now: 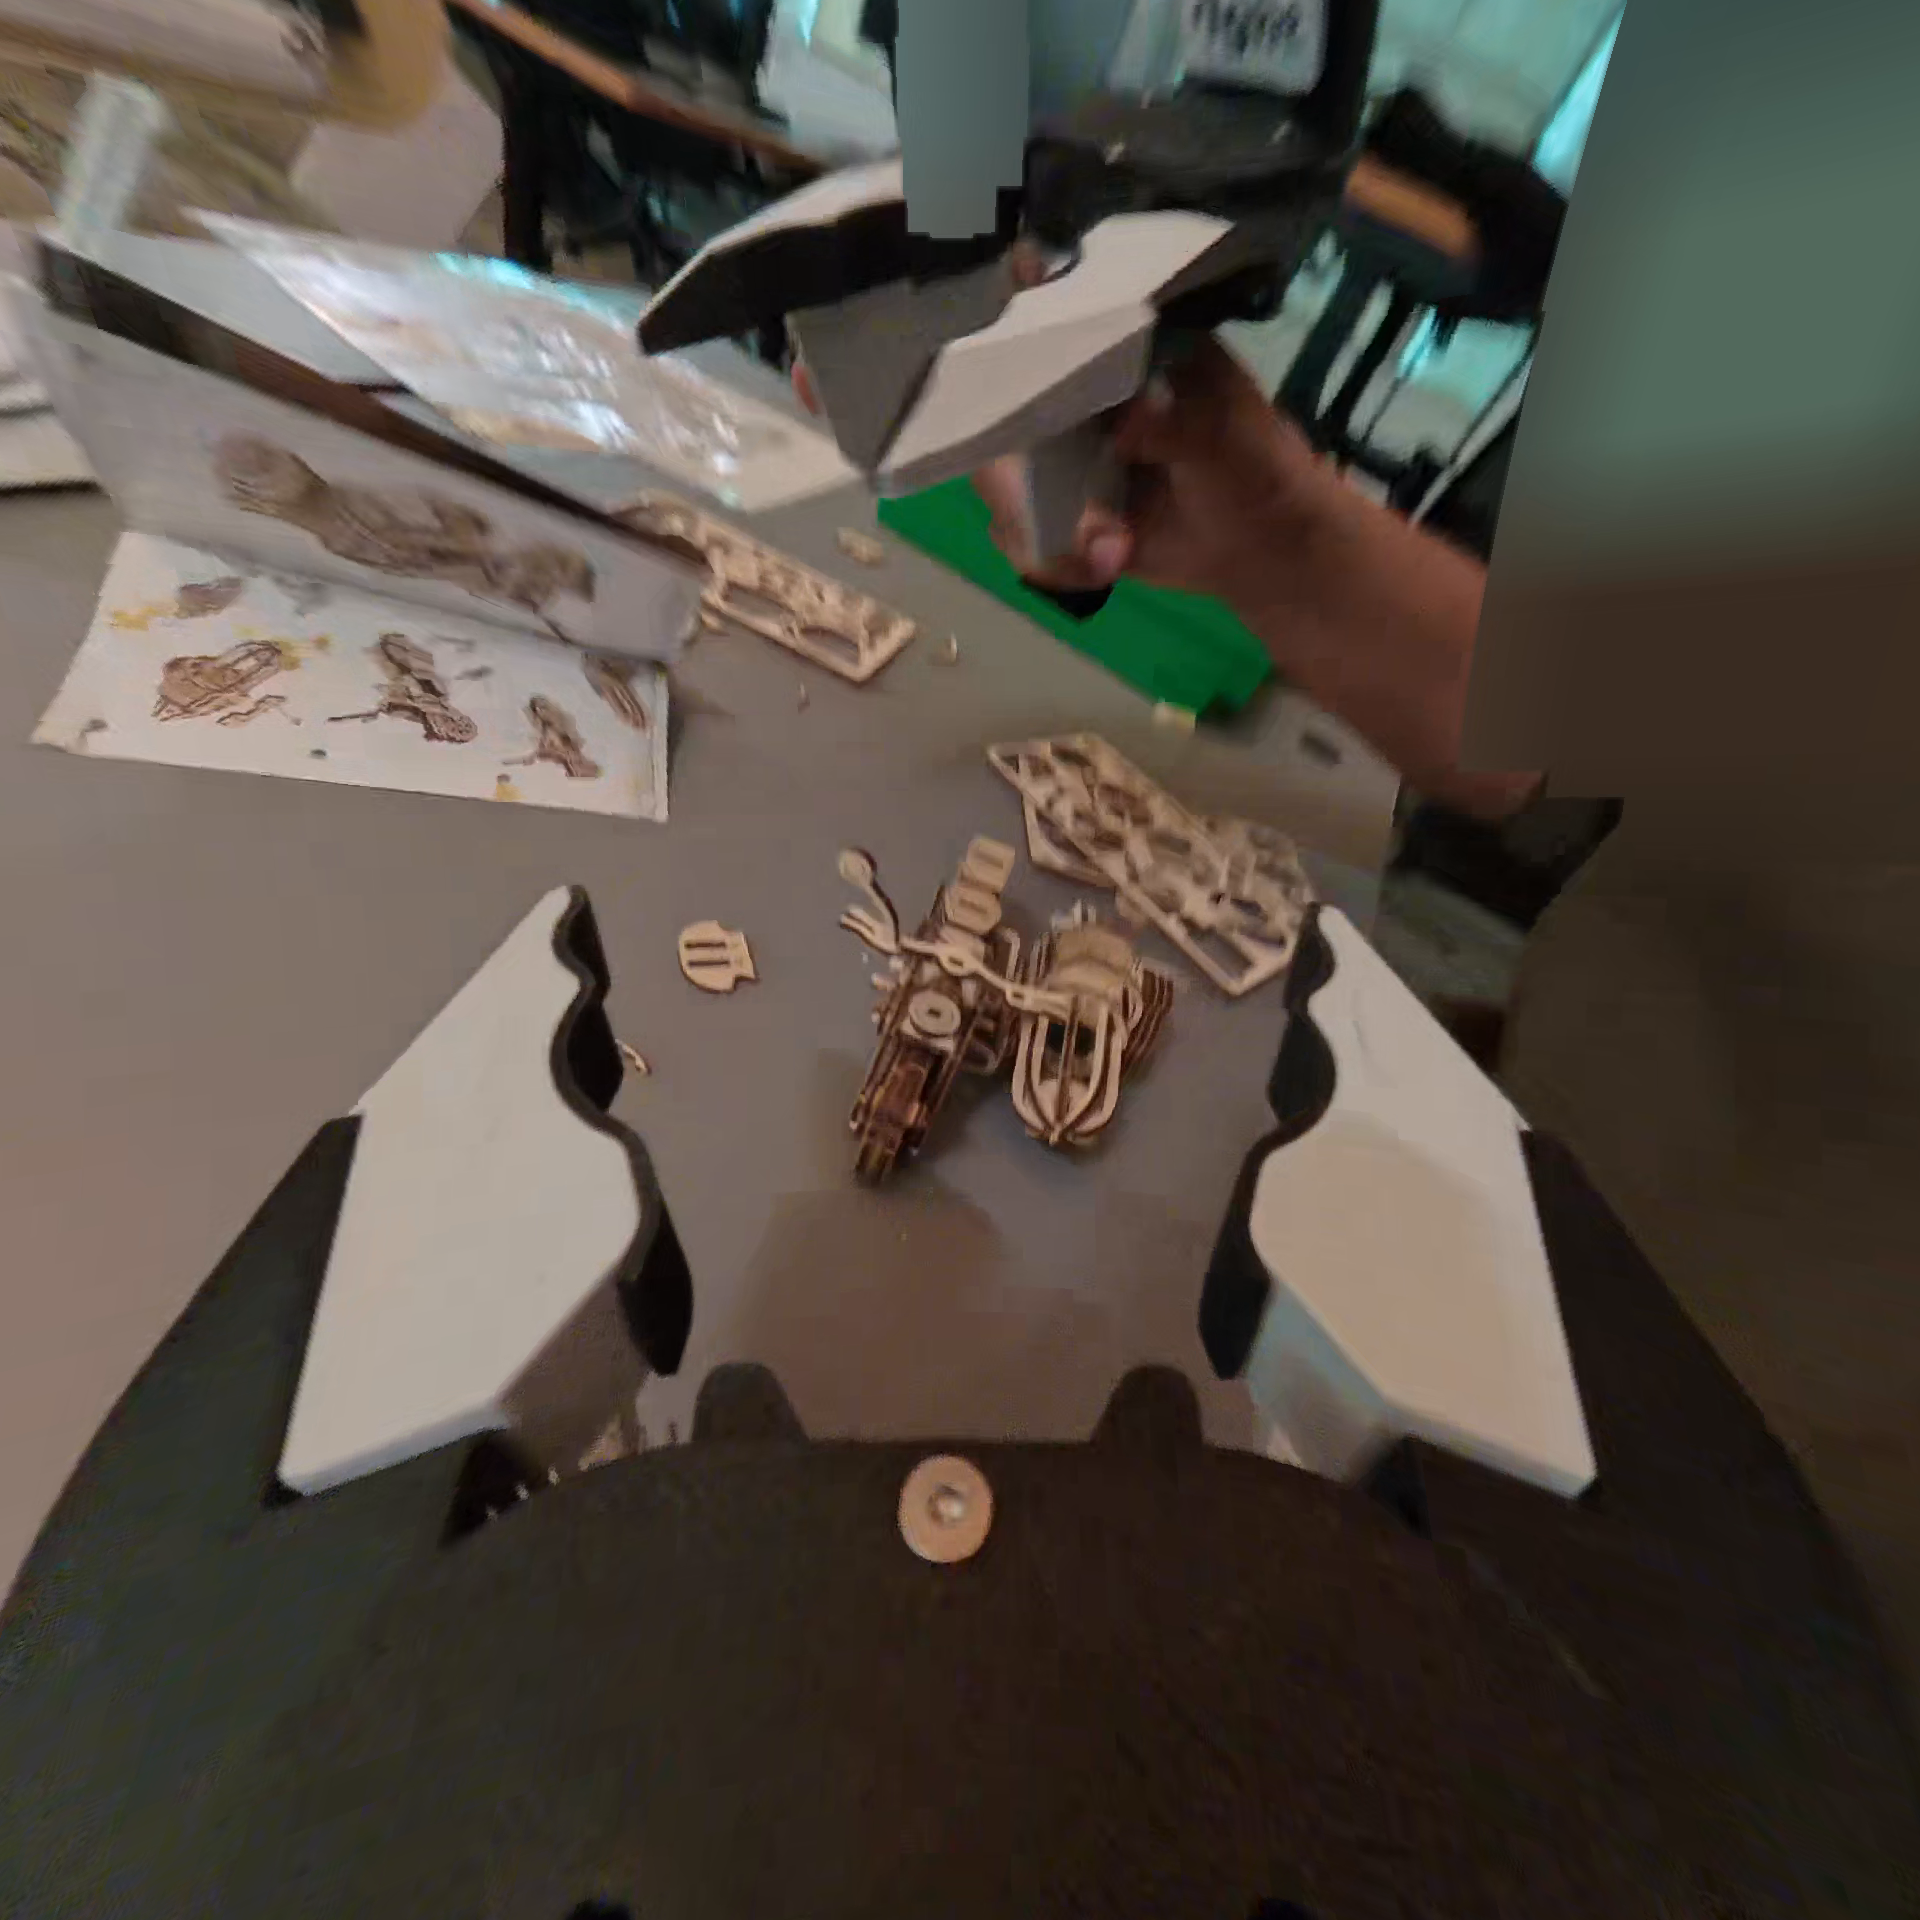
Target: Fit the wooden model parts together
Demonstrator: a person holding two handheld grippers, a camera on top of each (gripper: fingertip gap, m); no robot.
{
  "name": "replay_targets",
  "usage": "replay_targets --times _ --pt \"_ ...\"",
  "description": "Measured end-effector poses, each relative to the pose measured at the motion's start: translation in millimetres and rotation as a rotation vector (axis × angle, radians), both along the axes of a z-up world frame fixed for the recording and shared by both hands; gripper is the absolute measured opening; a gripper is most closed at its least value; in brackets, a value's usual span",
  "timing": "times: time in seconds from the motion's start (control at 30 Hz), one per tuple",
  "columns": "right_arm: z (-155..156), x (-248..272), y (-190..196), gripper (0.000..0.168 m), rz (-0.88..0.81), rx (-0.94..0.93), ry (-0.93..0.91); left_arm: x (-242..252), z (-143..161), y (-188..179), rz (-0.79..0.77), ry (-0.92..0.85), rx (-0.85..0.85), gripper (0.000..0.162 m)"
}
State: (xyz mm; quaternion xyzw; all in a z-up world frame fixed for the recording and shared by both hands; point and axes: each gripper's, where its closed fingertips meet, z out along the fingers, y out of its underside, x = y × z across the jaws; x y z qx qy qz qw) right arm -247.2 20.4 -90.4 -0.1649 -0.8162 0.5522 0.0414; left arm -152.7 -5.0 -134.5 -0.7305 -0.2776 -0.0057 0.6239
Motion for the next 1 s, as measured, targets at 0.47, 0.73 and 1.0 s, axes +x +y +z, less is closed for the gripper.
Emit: replay_targets --times 0.47,0.73,1.0 --pt "-106 115 59 0.109 0.265 0.263 0.060 19 -90 48 -0.161 0.023 -0.457 0.136" --pt "-123 121 52 0.101 0.317 0.254 -0.014 25 -89 50 -0.215 0.004 -0.414 0.104" --pt "-124 118 43 0.092 0.316 0.262 -0.010 30 -90 52 -0.246 0.017 -0.422 0.086"
